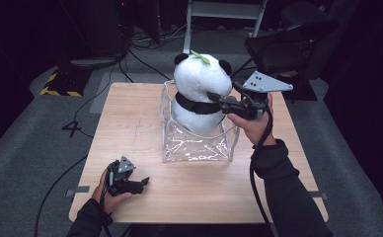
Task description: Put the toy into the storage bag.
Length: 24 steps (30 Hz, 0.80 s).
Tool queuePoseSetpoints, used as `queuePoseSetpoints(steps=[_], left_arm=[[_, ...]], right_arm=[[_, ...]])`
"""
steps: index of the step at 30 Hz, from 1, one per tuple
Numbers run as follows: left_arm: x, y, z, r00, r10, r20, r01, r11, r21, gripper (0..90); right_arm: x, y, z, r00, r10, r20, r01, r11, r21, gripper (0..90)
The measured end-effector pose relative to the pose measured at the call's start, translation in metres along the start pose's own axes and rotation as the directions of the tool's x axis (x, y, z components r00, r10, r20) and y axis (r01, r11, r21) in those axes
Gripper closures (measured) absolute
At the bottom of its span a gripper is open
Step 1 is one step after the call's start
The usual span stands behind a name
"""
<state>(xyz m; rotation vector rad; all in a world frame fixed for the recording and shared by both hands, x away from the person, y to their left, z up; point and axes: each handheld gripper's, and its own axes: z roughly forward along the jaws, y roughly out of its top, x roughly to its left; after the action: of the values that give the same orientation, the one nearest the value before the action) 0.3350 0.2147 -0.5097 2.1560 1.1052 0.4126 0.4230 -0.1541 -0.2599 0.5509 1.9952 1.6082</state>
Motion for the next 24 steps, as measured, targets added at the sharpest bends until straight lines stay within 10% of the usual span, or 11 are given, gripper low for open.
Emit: queuePoseSetpoints(steps=[24], left_arm=[[0.000, 0.000, 0.000, 1.0000, 0.000, 0.000, 0.000, 1.0000, 0.000, 14.9]], right_arm=[[-0.008, -0.032, 0.012, 0.9990, 0.033, -0.031, -0.031, 0.997, 0.069, 42.6]])
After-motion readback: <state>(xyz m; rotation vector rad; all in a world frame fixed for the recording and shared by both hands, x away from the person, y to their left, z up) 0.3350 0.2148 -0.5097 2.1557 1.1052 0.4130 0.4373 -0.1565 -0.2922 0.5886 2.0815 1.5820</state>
